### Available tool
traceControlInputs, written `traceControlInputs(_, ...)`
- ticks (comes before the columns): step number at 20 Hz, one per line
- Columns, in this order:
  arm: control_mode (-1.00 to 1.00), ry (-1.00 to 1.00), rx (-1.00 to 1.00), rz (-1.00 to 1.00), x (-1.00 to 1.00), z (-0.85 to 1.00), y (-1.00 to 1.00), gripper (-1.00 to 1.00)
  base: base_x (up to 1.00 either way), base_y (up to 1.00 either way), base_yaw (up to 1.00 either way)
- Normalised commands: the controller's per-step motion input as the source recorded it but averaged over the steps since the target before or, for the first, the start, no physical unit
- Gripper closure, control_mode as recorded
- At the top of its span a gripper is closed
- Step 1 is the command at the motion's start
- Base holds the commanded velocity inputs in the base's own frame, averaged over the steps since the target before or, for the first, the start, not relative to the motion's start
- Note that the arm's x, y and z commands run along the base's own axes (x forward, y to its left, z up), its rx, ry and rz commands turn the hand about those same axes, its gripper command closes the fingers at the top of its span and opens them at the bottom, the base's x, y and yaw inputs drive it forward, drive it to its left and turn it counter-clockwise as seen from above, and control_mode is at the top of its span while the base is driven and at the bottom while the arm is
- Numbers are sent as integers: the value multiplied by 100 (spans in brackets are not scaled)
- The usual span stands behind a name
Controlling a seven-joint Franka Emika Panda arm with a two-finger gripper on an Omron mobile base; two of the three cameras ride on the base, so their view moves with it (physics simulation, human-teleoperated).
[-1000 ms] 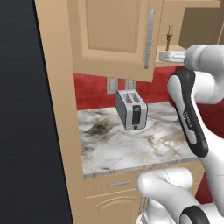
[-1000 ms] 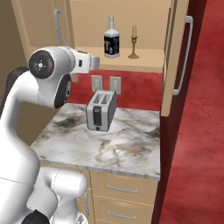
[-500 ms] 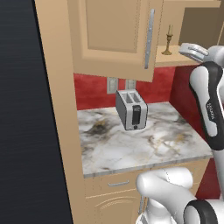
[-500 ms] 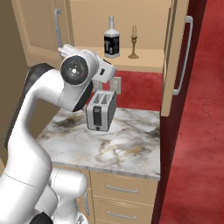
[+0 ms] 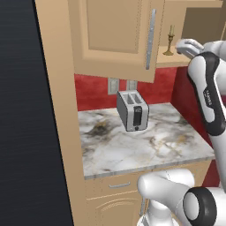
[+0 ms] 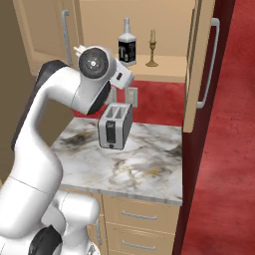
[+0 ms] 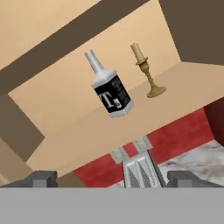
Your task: Get the candle and the liquor from the cabinet and move them to the dining counter.
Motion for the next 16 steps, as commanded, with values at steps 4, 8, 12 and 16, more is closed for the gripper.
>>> traceControlInputs(4, -100, 8, 8, 8, 22, -3, 0, -100, 0, 0, 0)
traceControlInputs(8, -100, 2, 12, 12, 25, -11, 5, -100, 0, 0, 0)
traceControlInputs(12, -100, 1, 11, 13, 26, -12, 4, -100, 0, 0, 0)
traceControlInputs(16, -100, 1, 12, 12, 28, -10, 9, -100, 0, 0, 0)
